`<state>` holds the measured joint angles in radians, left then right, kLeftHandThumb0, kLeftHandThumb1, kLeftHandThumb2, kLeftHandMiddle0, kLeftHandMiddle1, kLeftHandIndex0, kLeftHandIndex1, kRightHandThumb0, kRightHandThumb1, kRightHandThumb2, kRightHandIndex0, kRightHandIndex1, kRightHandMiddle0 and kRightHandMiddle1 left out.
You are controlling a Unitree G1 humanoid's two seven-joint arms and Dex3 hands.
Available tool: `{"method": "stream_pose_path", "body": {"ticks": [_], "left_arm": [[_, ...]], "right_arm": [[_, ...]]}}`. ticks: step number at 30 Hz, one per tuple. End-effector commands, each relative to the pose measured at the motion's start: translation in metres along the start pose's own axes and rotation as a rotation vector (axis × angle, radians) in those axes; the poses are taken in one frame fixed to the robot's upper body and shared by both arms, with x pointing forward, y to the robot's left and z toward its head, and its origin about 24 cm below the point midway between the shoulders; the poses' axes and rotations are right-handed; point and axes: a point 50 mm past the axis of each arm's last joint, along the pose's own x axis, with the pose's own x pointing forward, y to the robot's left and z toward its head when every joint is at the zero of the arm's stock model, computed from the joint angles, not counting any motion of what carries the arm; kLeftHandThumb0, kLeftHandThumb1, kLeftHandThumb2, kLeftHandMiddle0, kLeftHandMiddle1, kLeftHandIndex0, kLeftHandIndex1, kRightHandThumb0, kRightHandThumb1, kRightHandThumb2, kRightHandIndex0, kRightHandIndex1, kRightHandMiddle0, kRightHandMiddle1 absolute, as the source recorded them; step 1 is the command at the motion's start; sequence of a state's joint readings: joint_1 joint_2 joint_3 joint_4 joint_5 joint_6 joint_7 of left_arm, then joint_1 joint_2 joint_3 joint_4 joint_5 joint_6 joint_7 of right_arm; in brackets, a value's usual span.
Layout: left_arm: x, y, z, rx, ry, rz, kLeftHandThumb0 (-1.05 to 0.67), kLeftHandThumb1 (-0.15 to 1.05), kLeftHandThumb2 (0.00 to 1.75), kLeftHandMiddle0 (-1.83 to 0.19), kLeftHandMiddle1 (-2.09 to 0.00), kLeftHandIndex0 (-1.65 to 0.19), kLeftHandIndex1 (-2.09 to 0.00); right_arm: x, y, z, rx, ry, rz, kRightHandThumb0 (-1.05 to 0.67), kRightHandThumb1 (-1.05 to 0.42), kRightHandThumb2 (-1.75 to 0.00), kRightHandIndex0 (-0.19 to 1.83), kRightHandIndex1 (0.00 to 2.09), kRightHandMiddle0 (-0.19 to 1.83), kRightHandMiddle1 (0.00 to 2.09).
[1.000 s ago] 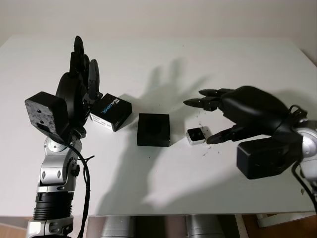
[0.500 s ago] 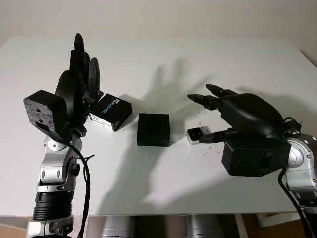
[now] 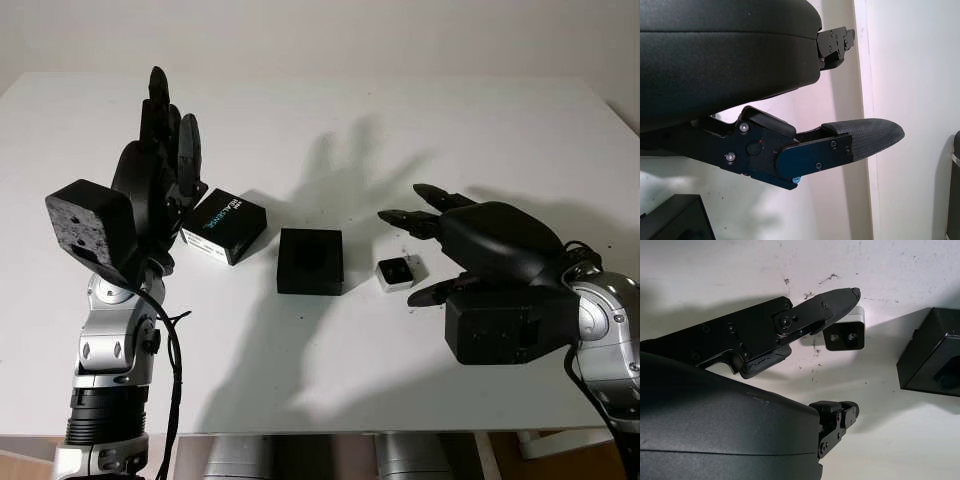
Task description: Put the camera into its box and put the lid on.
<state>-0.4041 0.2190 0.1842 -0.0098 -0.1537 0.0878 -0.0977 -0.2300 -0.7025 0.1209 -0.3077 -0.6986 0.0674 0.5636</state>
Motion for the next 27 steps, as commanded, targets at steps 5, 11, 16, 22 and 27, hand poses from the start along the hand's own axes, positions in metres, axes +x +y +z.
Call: {"method": "stream_pose_path", "body": {"ticks": [5, 11, 16, 22, 27], "left_arm": [[0.001, 0.001, 0.006, 0.004, -0.028, 0.010, -0.77, 1.05, 0.65, 0.19, 0.00, 0.19, 0.00], [0.001, 0.001, 0.007, 0.012, -0.030, 0.008, -0.78, 1.05, 0.64, 0.19, 0.00, 0.19, 0.00], [0.001, 0.000, 0.007, 0.010, -0.030, 0.003, -0.78, 1.05, 0.64, 0.19, 0.00, 0.19, 0.00], [0.000, 0.000, 0.007, 0.016, -0.028, 0.004, -0.78, 1.05, 0.64, 0.19, 0.00, 0.19, 0.00], [0.001, 0.000, 0.007, 0.011, -0.030, 0.012, -0.78, 1.05, 0.64, 0.19, 0.00, 0.19, 0.00]], "right_arm": [[0.003, 0.002, -0.004, -0.022, 0.014, 0.018, -0.67, -0.92, -0.05, -0.01, 0.05, 0.24, 0.04], [0.007, 0.008, -0.007, -0.016, 0.031, 0.014, -0.66, -0.93, -0.06, 0.01, 0.06, 0.26, 0.06], [0.012, 0.015, -0.010, 0.004, 0.041, -0.006, -0.62, -0.93, -0.05, 0.04, 0.07, 0.30, 0.08], [0.015, 0.020, -0.011, 0.011, 0.037, -0.012, -0.62, -0.94, -0.06, 0.06, 0.07, 0.33, 0.09], [0.017, 0.022, -0.011, 0.043, 0.022, -0.022, -0.61, -0.94, -0.06, 0.08, 0.07, 0.36, 0.10]]}}
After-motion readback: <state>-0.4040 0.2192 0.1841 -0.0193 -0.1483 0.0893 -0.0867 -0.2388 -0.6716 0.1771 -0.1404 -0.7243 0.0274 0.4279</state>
